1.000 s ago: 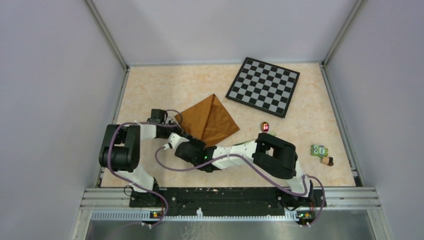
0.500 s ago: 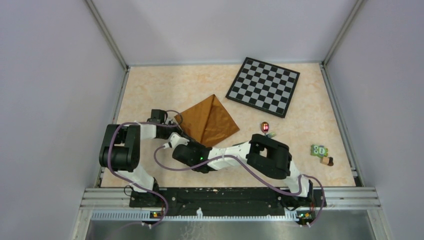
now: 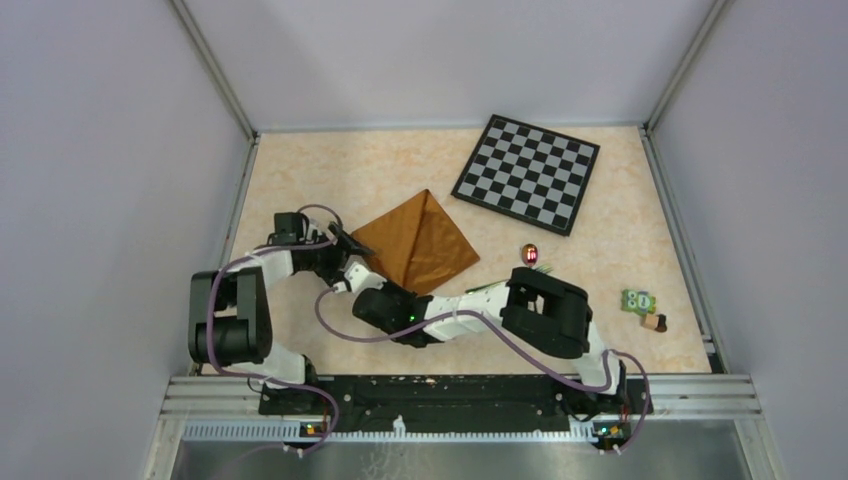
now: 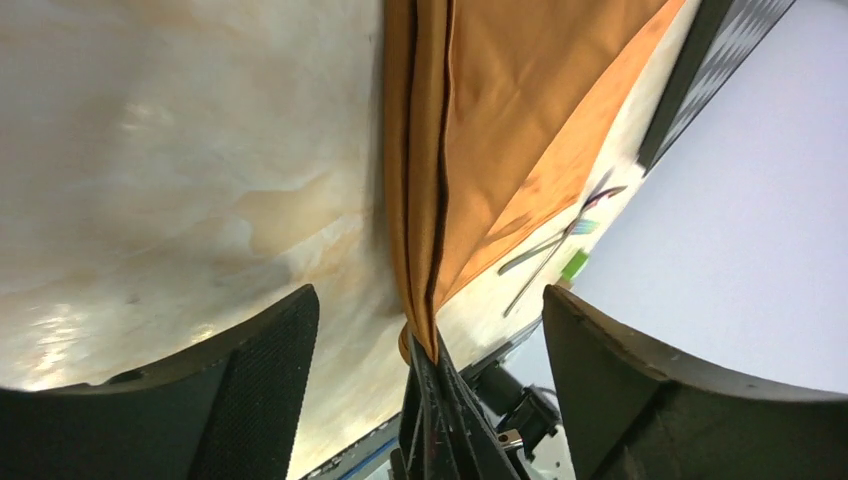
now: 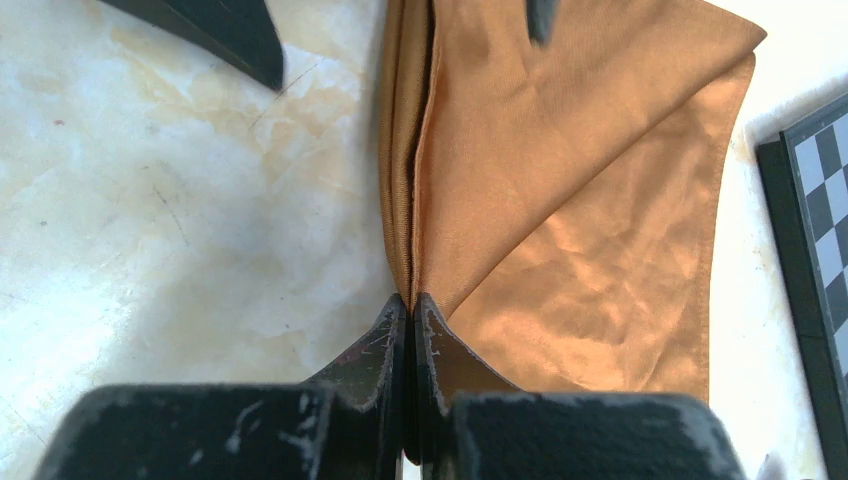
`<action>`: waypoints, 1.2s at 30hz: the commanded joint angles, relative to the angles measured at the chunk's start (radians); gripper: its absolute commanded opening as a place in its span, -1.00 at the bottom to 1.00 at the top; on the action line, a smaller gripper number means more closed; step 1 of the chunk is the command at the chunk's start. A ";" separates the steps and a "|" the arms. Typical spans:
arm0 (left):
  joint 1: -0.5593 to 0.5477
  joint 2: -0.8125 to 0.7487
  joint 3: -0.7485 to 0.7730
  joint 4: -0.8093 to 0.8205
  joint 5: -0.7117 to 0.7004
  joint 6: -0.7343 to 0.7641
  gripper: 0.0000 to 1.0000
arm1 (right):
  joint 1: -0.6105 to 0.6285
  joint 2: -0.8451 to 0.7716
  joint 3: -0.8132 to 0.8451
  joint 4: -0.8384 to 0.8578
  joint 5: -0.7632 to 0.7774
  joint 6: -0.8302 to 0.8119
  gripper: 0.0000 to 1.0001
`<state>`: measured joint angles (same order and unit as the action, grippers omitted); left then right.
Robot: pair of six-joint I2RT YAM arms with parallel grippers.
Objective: Fold the napkin into a case and place the utensils inside
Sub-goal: Pick up the upper triangle-folded napkin from the center of the board.
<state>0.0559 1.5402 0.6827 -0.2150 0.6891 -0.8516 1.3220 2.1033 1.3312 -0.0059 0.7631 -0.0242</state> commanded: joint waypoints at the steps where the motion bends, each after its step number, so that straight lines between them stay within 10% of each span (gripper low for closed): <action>1: 0.068 -0.027 -0.002 0.029 0.021 0.057 0.78 | -0.032 -0.126 -0.033 0.113 -0.053 0.050 -1.00; 10: 0.071 0.051 -0.043 0.259 0.047 -0.042 0.78 | -0.063 -0.172 -0.050 0.134 -0.105 0.062 -1.00; 36: 0.093 0.252 -0.029 0.507 -0.084 -0.166 -0.16 | -0.075 -0.199 -0.083 0.142 -0.130 0.076 -1.00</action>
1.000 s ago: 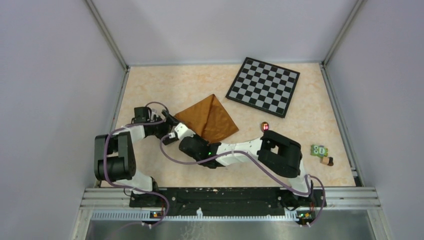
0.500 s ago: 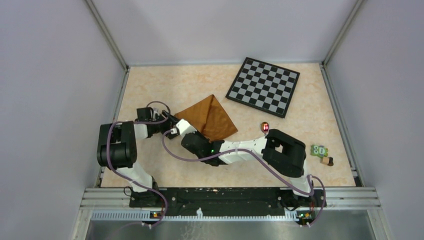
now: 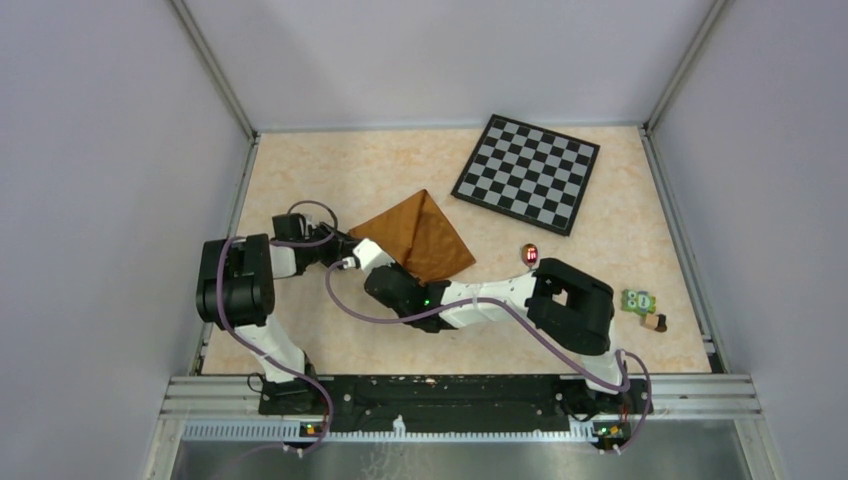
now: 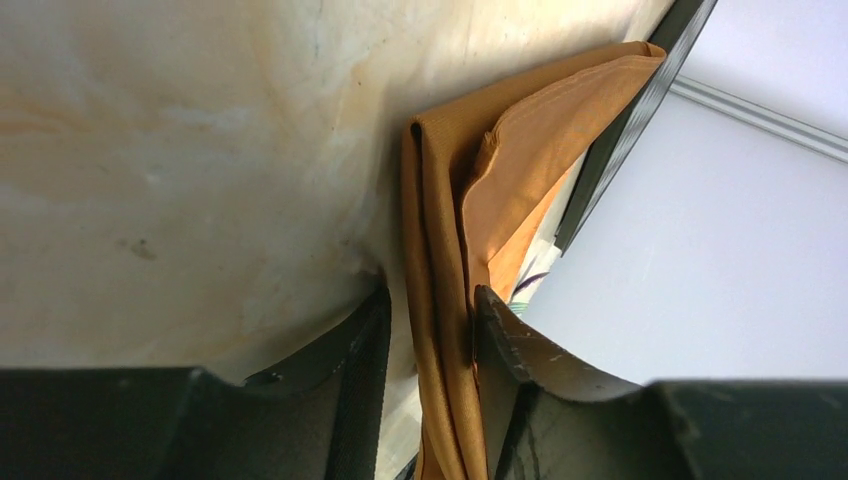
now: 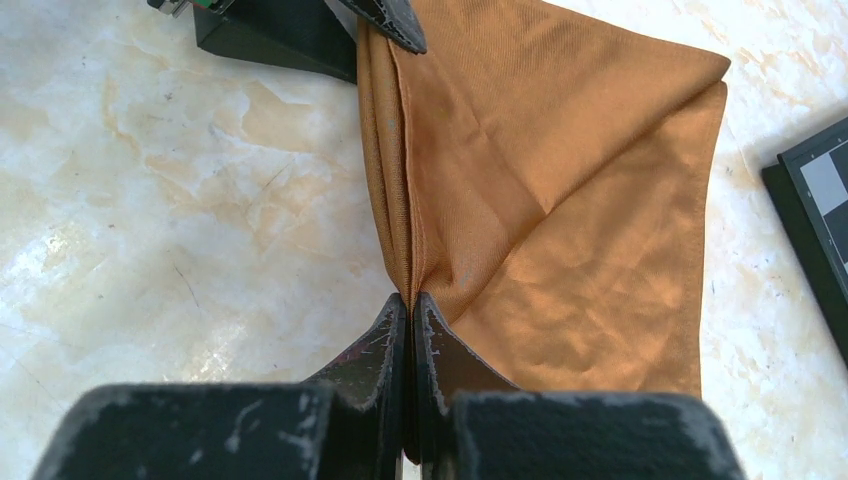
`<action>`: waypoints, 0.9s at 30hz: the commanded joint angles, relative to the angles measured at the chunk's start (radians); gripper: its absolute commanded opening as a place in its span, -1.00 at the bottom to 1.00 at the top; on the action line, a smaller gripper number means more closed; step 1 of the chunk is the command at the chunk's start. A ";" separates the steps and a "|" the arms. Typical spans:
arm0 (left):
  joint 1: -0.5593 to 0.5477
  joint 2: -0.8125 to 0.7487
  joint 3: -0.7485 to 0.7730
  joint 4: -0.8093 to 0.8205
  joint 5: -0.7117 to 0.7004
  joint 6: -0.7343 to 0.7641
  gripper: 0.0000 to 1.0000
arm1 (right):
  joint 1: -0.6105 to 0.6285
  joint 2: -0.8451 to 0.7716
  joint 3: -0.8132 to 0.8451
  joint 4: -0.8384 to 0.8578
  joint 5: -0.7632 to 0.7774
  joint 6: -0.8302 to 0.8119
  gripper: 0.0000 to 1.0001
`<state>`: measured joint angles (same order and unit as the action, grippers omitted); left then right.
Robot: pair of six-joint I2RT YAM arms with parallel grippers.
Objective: Fold the napkin into a case and place the utensils inside
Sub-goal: Pick up the upper triangle-folded napkin from the center of the board, then turn over the upper triangle folded napkin at the center of the board.
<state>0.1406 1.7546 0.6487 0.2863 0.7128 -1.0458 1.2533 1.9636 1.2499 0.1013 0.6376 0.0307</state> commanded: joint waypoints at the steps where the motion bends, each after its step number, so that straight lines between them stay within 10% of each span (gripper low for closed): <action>1: 0.008 0.036 0.005 0.012 -0.111 0.029 -0.20 | -0.006 -0.060 -0.003 0.033 -0.005 0.022 -1.00; 9: 0.068 -0.056 0.096 -0.191 -0.135 0.120 -1.00 | 0.008 -0.036 0.067 -0.035 -0.108 0.053 -1.00; 17: 0.358 -0.356 0.478 -1.149 -0.575 0.458 -1.00 | 0.034 0.033 0.286 -0.010 -0.780 0.368 -1.00; 23: 0.331 -0.518 0.757 -1.220 -0.857 0.515 -1.00 | 0.029 0.054 0.242 0.410 -1.226 0.752 -1.00; 27: 0.104 -0.414 0.806 -1.197 -1.030 0.503 -1.00 | -0.032 0.071 0.123 0.655 -1.313 0.939 -1.00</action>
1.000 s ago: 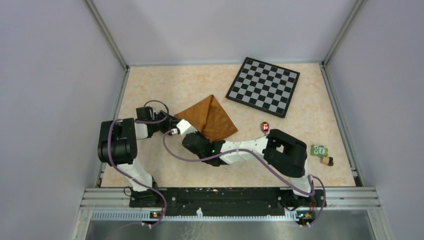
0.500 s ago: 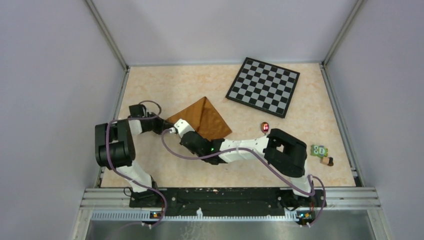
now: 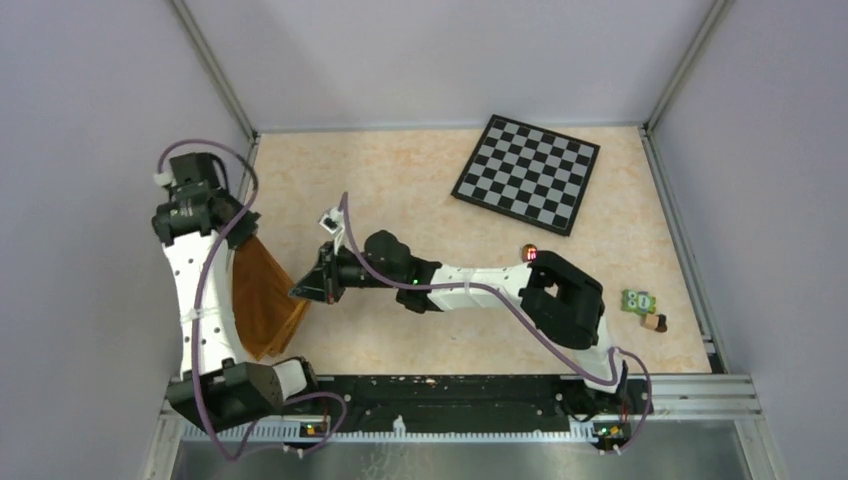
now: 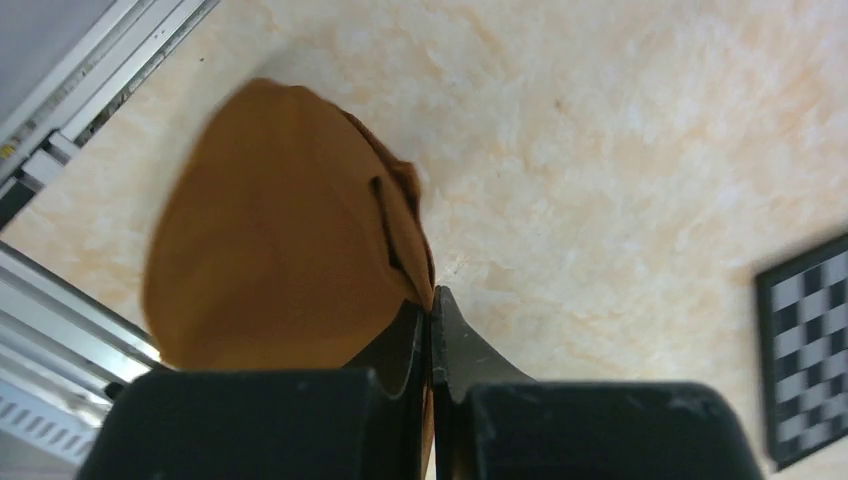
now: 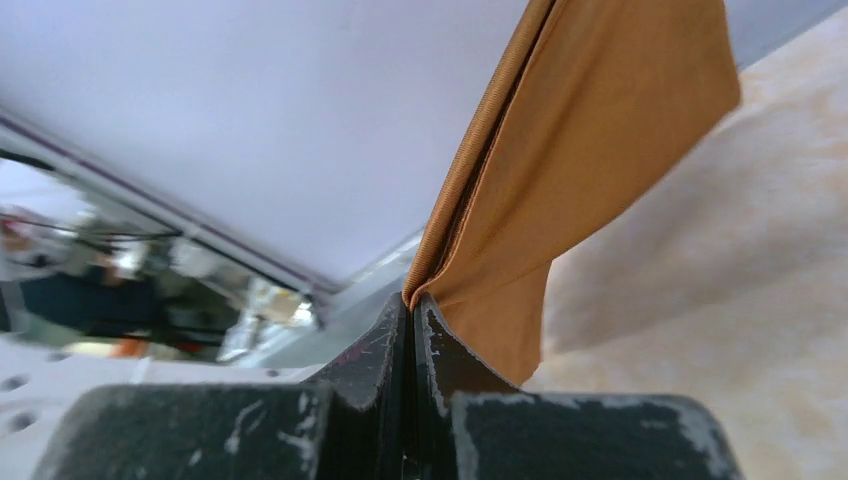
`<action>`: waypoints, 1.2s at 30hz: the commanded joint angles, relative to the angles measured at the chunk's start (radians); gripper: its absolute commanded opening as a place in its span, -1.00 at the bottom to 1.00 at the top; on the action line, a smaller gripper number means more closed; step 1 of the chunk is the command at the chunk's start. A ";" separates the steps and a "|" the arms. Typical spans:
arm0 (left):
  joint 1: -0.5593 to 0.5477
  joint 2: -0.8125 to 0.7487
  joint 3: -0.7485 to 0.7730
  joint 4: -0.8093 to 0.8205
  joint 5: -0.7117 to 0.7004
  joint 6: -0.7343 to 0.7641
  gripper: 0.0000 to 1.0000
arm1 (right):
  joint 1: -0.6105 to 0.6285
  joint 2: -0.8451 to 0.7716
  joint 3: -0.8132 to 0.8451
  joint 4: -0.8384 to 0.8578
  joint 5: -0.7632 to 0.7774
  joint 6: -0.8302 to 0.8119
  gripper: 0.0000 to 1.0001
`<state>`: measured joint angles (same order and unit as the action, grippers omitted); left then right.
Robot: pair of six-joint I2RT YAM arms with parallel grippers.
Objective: Fold the napkin into a case and place the utensils inside
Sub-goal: Turn over the upper triangle folded napkin at the center of the board.
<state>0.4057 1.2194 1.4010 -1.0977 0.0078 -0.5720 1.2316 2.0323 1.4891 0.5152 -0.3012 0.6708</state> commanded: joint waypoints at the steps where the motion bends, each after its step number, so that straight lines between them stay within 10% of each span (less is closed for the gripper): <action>1: -0.205 0.163 0.048 0.198 -0.326 0.015 -1.00 | -0.031 0.016 -0.156 0.309 -0.384 0.347 -1.00; 12: -0.401 0.550 -0.047 0.676 -0.084 0.041 -1.00 | -0.260 0.047 -0.471 0.359 -0.370 0.315 -1.00; 20: -0.551 0.716 0.066 0.721 -0.083 0.024 -0.97 | -0.389 -0.010 -0.582 0.157 -0.335 0.177 -1.00; 25: -0.619 0.838 0.196 0.685 -0.037 0.036 -0.43 | -0.429 -0.085 -0.590 -0.056 -0.240 0.063 -0.95; 29: -0.689 0.888 0.326 0.612 -0.013 0.114 0.20 | -0.434 -0.189 -0.589 -0.255 -0.069 -0.048 -0.45; 36: -0.694 0.642 0.235 0.479 0.062 0.228 0.53 | -0.434 -0.286 -0.550 -0.438 0.032 -0.251 0.02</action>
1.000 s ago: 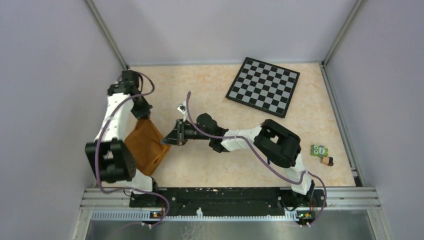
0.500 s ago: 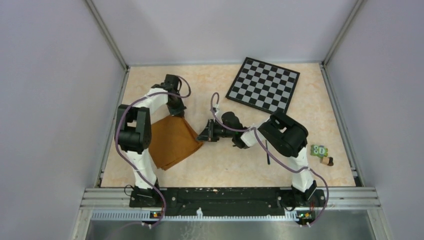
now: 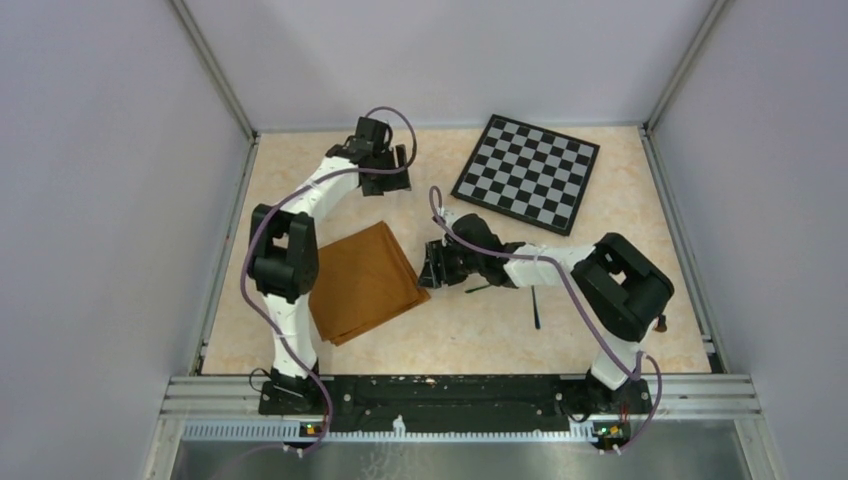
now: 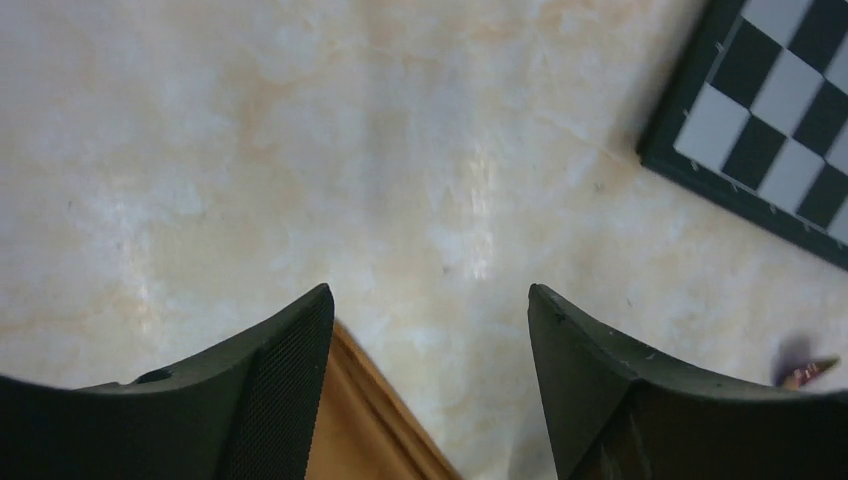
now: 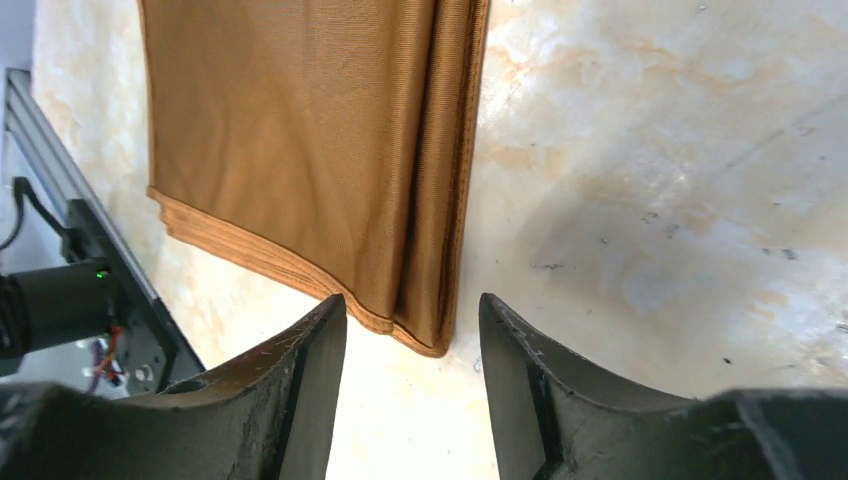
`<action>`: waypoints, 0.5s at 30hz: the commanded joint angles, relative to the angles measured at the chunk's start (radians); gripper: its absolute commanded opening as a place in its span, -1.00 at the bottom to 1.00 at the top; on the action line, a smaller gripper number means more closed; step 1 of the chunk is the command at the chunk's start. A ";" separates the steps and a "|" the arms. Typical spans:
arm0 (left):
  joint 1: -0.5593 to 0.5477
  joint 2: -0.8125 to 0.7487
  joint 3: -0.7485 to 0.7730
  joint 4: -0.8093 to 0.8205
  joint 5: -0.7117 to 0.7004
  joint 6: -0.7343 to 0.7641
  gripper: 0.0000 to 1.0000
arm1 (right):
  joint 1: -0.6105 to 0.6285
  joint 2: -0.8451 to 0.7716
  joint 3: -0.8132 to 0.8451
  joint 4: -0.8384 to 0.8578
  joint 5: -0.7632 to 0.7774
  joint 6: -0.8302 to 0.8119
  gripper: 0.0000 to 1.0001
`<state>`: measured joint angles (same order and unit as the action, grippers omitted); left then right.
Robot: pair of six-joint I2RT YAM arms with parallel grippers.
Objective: Fold the napkin into a case and place the utensils inside
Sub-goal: Turn over the upper triangle folded napkin at the center of the board, then move the lower triangle-folded napkin to the center of the board.
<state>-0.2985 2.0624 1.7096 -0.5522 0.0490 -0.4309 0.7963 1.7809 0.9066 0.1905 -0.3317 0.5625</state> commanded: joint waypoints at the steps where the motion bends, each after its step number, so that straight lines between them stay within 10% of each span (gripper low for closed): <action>1: 0.015 -0.251 -0.122 -0.073 0.023 0.096 0.55 | 0.005 -0.026 0.037 -0.099 0.053 -0.145 0.03; 6: 0.116 -0.505 -0.438 -0.062 0.106 0.091 0.89 | 0.059 0.040 0.111 -0.103 0.065 -0.129 0.03; 15: 0.291 -0.833 -0.724 -0.064 0.208 0.087 0.91 | 0.168 0.145 0.262 -0.327 0.340 -0.113 -0.06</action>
<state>-0.0090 1.3277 1.0153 -0.6231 0.1970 -0.3553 0.9302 1.9007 1.1103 0.0021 -0.1799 0.4606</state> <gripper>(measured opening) 0.955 0.501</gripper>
